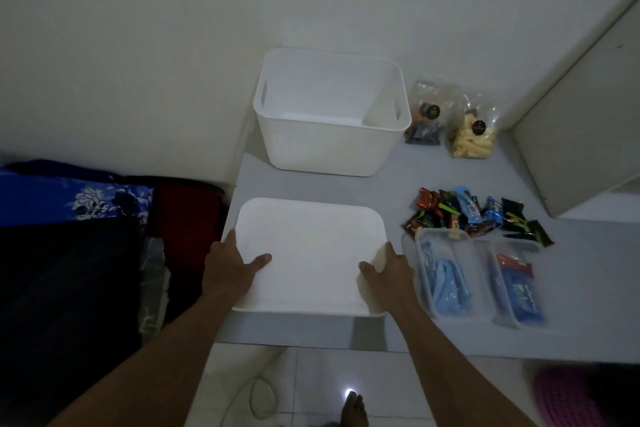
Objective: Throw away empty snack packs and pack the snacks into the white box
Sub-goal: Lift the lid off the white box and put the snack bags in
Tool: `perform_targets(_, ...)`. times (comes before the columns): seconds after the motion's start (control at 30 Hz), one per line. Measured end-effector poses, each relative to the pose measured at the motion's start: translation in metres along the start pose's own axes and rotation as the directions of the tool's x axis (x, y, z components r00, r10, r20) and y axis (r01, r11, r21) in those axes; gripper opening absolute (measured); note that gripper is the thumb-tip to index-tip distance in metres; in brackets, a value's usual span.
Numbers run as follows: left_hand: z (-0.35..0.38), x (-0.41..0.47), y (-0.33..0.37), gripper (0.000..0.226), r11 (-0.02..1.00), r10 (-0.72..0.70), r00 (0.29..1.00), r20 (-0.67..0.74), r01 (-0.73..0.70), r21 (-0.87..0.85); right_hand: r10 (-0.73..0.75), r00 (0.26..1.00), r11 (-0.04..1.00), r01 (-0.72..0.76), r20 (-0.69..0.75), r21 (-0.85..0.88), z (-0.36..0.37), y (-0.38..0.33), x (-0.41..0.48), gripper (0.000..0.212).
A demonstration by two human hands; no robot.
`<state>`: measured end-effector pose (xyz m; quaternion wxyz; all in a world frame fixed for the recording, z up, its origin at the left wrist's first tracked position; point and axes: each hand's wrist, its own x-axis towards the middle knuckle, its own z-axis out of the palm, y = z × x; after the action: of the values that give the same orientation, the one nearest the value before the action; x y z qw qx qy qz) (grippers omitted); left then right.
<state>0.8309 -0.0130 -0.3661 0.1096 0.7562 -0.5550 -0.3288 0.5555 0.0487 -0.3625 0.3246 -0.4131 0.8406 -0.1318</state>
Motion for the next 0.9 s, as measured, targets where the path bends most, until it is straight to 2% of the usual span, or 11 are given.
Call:
perform_targets(0.1, 0.003, 0.0, 0.0, 0.095, 0.999, 0.006, 1.0, -0.019, -0.005, 0.053, 0.002, 1.0, 0.999, -0.001, 0.008, -0.04, 0.001, 0.0, 0.001, 0.082)
perform_targets(0.23, 0.004, 0.0, -0.002, 0.091, 0.973, 0.046, 0.997, -0.057, -0.032, 0.23, -0.031, 0.999, 0.997, 0.032, 0.016, -0.073, 0.003, 0.001, 0.0, 0.083)
perform_targets(0.37, 0.006, 0.0, -0.007, 0.096, 0.947, 0.092, 0.995, -0.044, -0.074, 0.312, -0.081, 0.997, 0.99, 0.082, 0.014, -0.119, 0.009, 0.001, -0.006, 0.076)
perform_targets(0.77, 0.005, -0.009, 0.0, 0.089, 0.938, 0.118, 0.993, -0.022, -0.105, 0.33, -0.137, 0.99, 0.986, 0.139, 0.025, -0.091, 0.003, 0.001, -0.012, 0.071)
perform_targets(0.9, -0.005, -0.022, 0.032, 0.077, 0.897, 0.284, 0.958, -0.036, -0.252, 0.363, -0.181, 0.984, 0.976, 0.179, -0.003, -0.124, -0.026, -0.008, -0.02, 0.067)
